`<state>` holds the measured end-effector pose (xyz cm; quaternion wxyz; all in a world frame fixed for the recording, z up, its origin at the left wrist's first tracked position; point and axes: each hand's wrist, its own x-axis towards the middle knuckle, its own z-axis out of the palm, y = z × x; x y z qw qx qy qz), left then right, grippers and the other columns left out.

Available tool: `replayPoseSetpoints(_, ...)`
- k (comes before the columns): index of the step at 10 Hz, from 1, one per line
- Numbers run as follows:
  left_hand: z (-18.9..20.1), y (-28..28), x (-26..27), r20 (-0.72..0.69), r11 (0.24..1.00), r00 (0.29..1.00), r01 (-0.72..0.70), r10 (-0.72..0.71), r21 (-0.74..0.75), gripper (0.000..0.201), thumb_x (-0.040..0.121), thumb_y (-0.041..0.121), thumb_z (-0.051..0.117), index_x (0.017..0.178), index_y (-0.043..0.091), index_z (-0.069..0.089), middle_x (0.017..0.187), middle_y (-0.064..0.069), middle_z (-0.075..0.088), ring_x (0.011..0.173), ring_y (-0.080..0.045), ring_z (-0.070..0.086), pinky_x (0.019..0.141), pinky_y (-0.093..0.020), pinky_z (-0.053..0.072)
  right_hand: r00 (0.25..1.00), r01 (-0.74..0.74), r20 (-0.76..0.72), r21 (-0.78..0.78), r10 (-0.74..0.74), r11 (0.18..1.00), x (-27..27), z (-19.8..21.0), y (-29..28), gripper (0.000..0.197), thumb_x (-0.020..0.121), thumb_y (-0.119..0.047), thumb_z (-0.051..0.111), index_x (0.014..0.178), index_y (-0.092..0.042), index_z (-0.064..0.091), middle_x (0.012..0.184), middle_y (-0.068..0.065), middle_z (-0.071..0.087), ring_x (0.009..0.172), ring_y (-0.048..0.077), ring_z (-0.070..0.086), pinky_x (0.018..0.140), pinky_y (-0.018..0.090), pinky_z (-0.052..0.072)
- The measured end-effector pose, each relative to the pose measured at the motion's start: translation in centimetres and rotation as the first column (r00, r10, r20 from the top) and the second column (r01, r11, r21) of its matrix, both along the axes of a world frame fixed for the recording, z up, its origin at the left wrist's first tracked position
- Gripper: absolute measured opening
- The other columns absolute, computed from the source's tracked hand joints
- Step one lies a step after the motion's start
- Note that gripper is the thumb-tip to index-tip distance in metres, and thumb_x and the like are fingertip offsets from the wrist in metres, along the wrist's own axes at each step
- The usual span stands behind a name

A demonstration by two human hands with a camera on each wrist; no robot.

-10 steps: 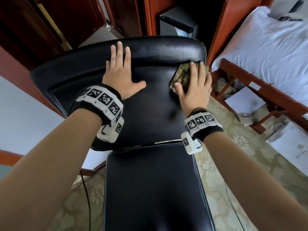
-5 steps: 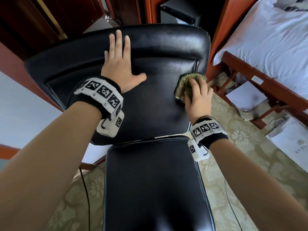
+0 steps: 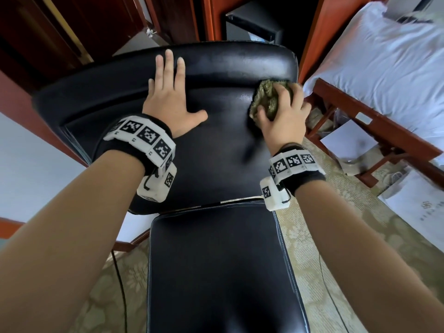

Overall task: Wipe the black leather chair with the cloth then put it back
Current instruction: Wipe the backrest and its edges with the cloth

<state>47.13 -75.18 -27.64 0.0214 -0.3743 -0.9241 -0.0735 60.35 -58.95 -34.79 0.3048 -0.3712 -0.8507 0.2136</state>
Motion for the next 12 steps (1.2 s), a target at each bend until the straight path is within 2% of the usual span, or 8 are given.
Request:
replayPoseSetpoints(3,0.7,-0.6,0.2,0.027,1.0,1.0,0.002,-0.002,-0.026,0.101,0.083,0.047,0.059,0.149,0.012,-0.008,0.155,-0.006,-0.021,0.142,-0.022,-0.019,0.116,-0.042,0.001,0.956,0.238,-0.105,-0.271,-0.274,0.933,3.0,-0.5,1.6,0.045,0.085,-0.026,0.056,0.128,-0.014,0.05,0.132,0.016,0.038,0.114,0.036,0.046,0.093,0.038,0.038)
replayPoseSetpoints(4,0.6,-0.3,0.2,0.023,1.0,1.0,0.007,-0.007,-0.023,0.102,0.082,0.047,0.06,0.149,0.01,-0.008,0.155,-0.008,-0.021,0.142,-0.024,-0.019,0.116,-0.044,0.002,0.956,0.235,-0.123,-0.227,-0.267,0.945,4.3,-0.4,1.1,0.047,0.085,-0.027,0.057,0.131,-0.021,0.048,0.132,0.015,0.037,0.116,0.033,0.042,0.089,0.036,0.039)
replayPoseSetpoints(6,0.4,-0.2,0.2,0.014,1.0,1.0,0.009,-0.008,-0.021,0.104,0.081,0.048,0.061,0.149,0.009,-0.008,0.155,-0.009,-0.02,0.142,-0.025,-0.019,0.116,-0.045,0.002,1.0,-0.004,0.003,0.069,0.004,0.998,1.0,1.6,0.2,0.047,0.087,-0.04,0.056,0.131,-0.028,0.048,0.134,0.014,0.036,0.114,0.033,0.036,0.087,0.037,0.038)
replayPoseSetpoints(7,0.4,-0.1,0.1,0.02,1.0,1.0,0.008,-0.007,-0.022,0.104,0.081,0.048,0.061,0.149,0.009,-0.008,0.155,-0.01,-0.02,0.142,-0.025,-0.019,0.116,-0.045,0.001,0.996,-0.061,-0.063,0.046,0.064,0.997,0.2,1.0,1.2,0.057,0.082,-0.037,0.062,0.132,-0.015,0.046,0.136,0.016,0.037,0.114,0.037,0.038,0.094,0.032,0.027)
replayPoseSetpoints(8,0.2,0.0,0.1,0.023,1.0,1.0,0.006,-0.005,-0.021,0.105,0.081,0.048,0.061,0.148,0.009,-0.009,0.155,-0.01,-0.021,0.142,-0.026,-0.02,0.116,-0.045,0.001,0.994,-0.057,-0.095,-0.007,0.056,0.998,0.3,-0.2,0.9,0.079,0.074,-0.058,0.049,0.134,-0.007,0.042,0.141,0.017,0.033,0.123,0.042,0.033,0.103,0.042,0.022)
replayPoseSetpoints(9,0.0,0.2,0.0,0.018,1.0,1.0,0.005,-0.005,-0.012,0.106,0.081,0.048,0.062,0.148,0.008,-0.009,0.155,-0.01,-0.021,0.142,-0.026,-0.02,0.116,-0.046,0.0,0.978,-0.142,-0.173,-0.132,0.119,0.981,0.3,-0.6,0.1,0.08,0.076,-0.053,0.034,0.139,-0.005,0.035,0.15,0.019,0.018,0.137,0.041,0.015,0.112,0.046,0.008)
replayPoseSetpoints(10,-0.1,0.2,0.0,0.007,1.0,1.0,0.011,-0.011,-0.005,0.107,0.08,0.048,0.063,0.148,0.007,-0.009,0.155,-0.012,-0.02,0.142,-0.028,-0.019,0.116,-0.047,0.0,0.952,-0.228,-0.25,-0.195,0.176,0.954,1.0,-0.5,1.1,0.059,0.085,-0.037,0.04,0.138,-0.01,0.041,0.151,0.023,0.009,0.139,0.039,0.009,0.111,0.031,0.001)
replayPoseSetpoints(12,0.0,0.1,0.1,0.007,1.0,1.0,0.012,-0.011,-0.007,0.107,0.081,0.048,0.063,0.148,0.007,-0.009,0.155,-0.012,-0.02,0.142,-0.028,-0.02,0.115,-0.047,0.0,0.975,-0.215,-0.061,0.001,0.214,0.977,2.1,-0.8,2.5,0.058,0.078,-0.042,0.061,0.13,-0.017,0.052,0.147,0.022,0.024,0.137,0.048,0.008,0.11,0.053,0.007)
